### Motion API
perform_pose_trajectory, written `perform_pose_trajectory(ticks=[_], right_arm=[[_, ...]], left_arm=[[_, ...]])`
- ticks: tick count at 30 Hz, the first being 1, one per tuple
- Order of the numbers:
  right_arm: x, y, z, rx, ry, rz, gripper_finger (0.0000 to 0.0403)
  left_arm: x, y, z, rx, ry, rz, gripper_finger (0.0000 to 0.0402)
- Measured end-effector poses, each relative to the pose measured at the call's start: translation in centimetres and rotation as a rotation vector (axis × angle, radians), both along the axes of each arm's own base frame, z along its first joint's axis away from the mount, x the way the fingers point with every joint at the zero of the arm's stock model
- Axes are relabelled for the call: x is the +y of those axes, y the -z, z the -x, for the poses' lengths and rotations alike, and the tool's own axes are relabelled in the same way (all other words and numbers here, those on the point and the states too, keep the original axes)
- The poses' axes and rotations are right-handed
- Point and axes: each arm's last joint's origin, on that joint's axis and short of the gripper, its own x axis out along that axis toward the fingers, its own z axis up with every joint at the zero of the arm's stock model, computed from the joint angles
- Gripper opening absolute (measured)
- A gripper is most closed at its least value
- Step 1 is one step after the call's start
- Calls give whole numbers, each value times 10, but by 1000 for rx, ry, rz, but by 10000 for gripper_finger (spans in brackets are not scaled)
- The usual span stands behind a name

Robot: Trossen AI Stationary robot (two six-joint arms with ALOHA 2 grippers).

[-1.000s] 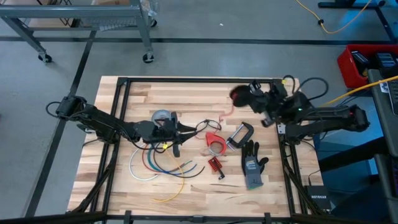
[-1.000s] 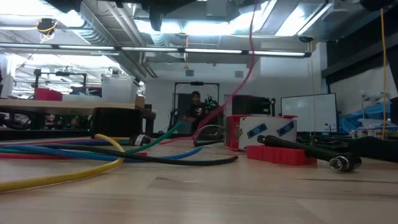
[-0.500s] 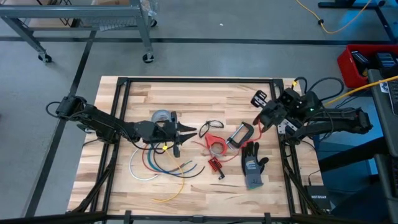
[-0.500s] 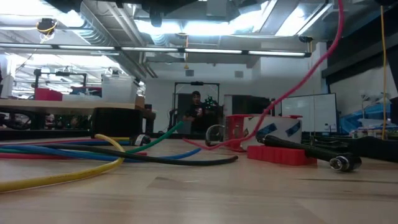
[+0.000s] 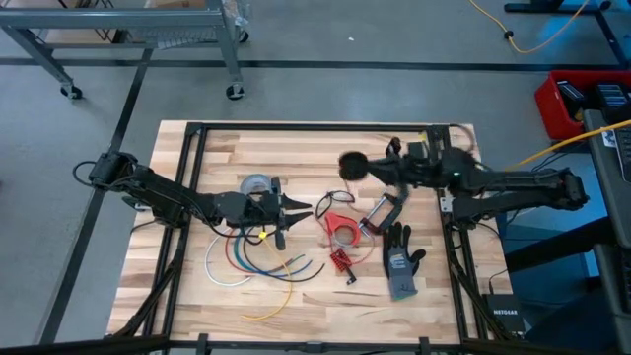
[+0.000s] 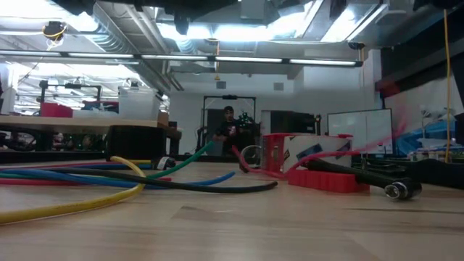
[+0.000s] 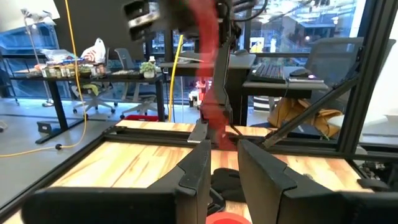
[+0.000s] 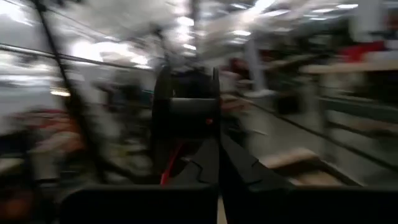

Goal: Coil cords
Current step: Coil the red wire onto the spool

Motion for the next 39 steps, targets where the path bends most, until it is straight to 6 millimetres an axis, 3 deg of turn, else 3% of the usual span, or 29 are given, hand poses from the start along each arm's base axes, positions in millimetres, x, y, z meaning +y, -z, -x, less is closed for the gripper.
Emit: perform_pose_trajectory(ticks=[4,11,25,32,39], right_arm=[[-5,17,-19,91,104,5,1],[-4,32,-46,60,-7,27,1],[-4,30,-58,-79,-20,71,1],[-5,37,-77,-52,-39,73,1],[-5,37,-79,-50,-66,79,1]], left_arm=[[2,2,0,22,-6,16,72],[13,9,-2,62,-49,139,72],[25,20,-9,83,-114,196,72],[23,34,-18,72,-94,279,73],[22,36,-18,80,-97,303,73]])
